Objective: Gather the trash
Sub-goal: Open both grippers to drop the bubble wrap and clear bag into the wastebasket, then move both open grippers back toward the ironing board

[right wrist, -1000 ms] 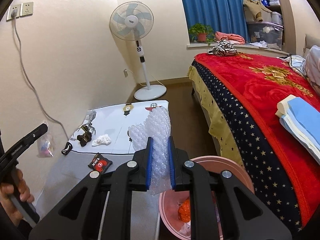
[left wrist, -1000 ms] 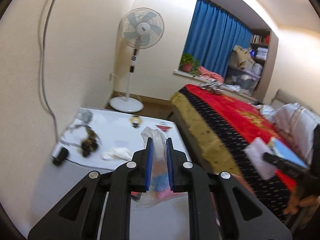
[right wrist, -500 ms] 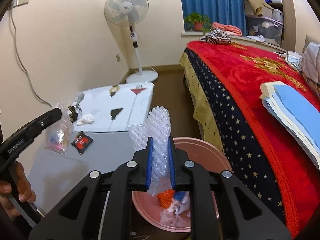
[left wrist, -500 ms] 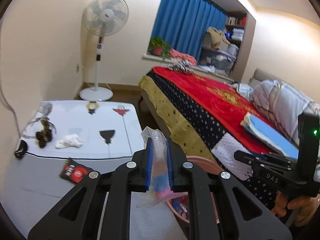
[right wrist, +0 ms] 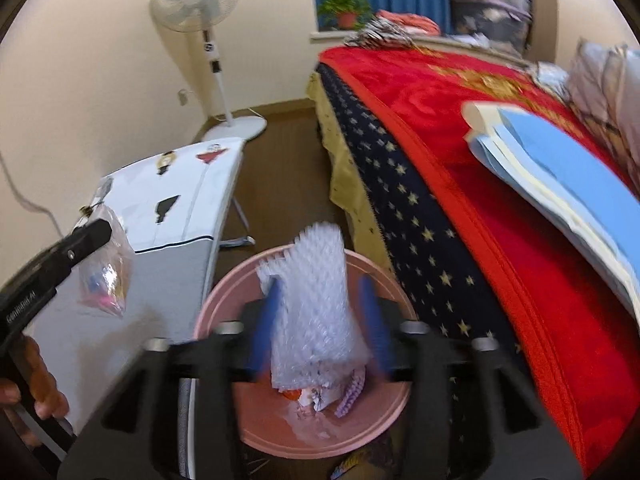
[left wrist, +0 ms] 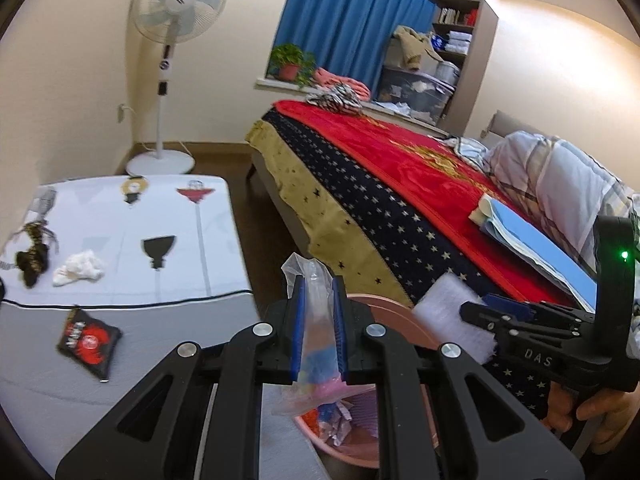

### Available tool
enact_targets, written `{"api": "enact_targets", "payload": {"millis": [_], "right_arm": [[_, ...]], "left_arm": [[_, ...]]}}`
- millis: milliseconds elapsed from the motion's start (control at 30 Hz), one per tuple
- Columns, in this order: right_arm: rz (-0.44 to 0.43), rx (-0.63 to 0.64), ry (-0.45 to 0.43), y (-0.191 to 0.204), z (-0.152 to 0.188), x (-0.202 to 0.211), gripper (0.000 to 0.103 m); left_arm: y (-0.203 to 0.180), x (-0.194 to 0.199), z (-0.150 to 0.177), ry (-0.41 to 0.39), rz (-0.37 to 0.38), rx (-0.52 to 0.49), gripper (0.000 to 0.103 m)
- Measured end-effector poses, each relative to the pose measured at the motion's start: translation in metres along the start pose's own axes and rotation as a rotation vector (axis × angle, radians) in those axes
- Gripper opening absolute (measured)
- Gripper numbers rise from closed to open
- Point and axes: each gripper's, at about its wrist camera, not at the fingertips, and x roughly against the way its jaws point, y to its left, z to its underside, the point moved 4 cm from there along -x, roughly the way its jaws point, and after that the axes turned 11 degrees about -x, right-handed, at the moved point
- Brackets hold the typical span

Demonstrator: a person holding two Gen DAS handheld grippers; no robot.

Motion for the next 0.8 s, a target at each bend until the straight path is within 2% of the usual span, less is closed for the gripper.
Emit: {"api": "enact_targets", "payload": {"millis": [200,433,500,533,567,667,800], "right_arm": [[0.041,-0.078,-0.011,-0.019,-0.008,-0.002,0.064],[0.102,-0.119,0.008,-0.037,-0.011,-0.006,0.065],[0.106,-0.128,0.016,-0.040,-0.010,-0.007,0.065],[0.107,-0.130,0.015,-0.041,-0.010,-0.006,0.065],[0.109,-0.128,0.013,-0.041,-0.011,-0.006,0.065],[0.116,-0.116,0.008,-0.042,-0.010,-0.005,0.066],[0.113,-0.116,-0.004,-0.038,-0.013,-0.002,0.075]], "left_arm": [[-0.021,-0.029,0.010,0.055,0.065,0.003,0.013],[-0.046,-0.051,0.018,0.095,0.107,-0.024,0.015],[-0.051,-0.056,0.020,0.105,0.107,-0.021,0.040],[-0.052,-0.057,0.021,0.112,0.088,-0.016,0.071],[-0.051,-0.056,0.020,0.103,0.043,-0.007,0.087],[-0.043,-0.050,0.017,0.082,-0.002,0.013,0.095],[-0.023,-0.041,0.015,0.089,-0.063,0.045,0.095]]}}
